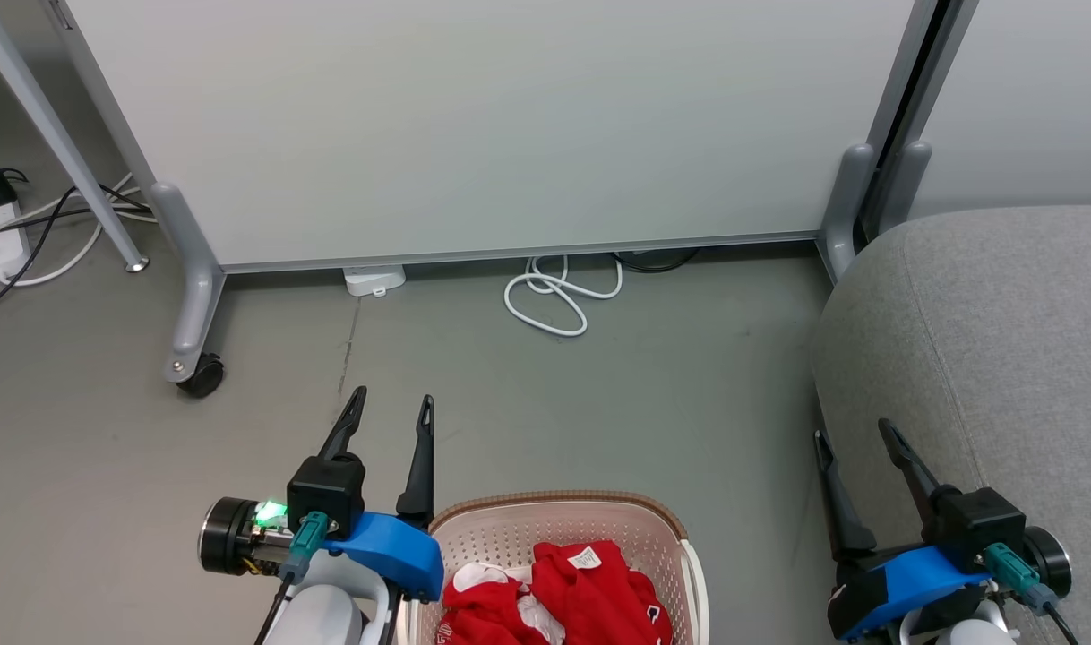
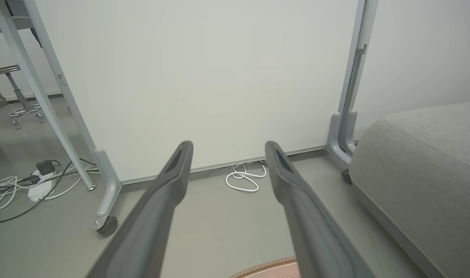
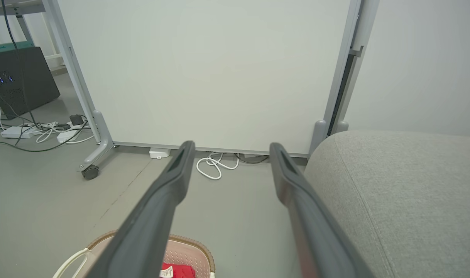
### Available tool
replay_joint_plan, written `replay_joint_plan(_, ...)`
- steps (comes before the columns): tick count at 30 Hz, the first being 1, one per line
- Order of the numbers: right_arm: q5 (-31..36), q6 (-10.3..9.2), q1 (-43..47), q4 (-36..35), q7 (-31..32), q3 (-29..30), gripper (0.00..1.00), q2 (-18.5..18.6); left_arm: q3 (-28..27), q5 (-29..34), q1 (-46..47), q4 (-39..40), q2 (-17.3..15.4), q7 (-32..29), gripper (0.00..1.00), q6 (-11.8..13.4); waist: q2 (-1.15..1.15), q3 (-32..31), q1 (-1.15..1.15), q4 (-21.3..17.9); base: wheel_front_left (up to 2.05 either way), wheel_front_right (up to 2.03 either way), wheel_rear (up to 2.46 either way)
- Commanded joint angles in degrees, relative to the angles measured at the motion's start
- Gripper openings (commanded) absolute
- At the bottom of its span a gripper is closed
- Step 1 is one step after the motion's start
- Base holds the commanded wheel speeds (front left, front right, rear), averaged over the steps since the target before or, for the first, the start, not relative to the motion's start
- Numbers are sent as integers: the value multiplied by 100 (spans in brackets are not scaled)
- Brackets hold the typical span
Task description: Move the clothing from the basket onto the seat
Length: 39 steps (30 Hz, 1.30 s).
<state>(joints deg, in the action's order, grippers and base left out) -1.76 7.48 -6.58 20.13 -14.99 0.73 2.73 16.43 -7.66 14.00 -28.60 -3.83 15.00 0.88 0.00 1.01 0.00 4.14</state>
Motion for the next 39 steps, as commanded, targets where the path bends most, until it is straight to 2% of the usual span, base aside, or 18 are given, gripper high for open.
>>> replay_joint_plan(1, -22, 3, 15, 13, -30, 7, 100, 27, -19, -29, 26, -9, -7, 28, 100, -5, 0, -7, 0, -1, 0, 0, 0)
replay_joint_plan(12, -42, 3, 3, 24, -30, -43, 100, 27, -34, -23, 18, -24, -12, 28, 100, -16, 0, 0, 0, -42, 0, 0, 0)
replay_joint_plan(18, -26, 3, -125, -90, -27, -68, 100, 27, 87, 78, 270, -188, -62, 27, 100, -184, 0, 190, 0, -109, 0, 0, 0)
replay_joint_plan(30, 155, 3, -754, -377, -26, -261, 100, 26, 779, 456, 1505, -1251, -80, 23, 100, -684, 0, 1282, 0, -443, 0, 0, 0)
replay_joint_plan(39, 214, 3, -1377, -592, -26, -349, 100, 25, 1528, 737, 2418, -2211, -38, 23, 100, -821, 0, 2251, 0, -824, 0, 0, 0)
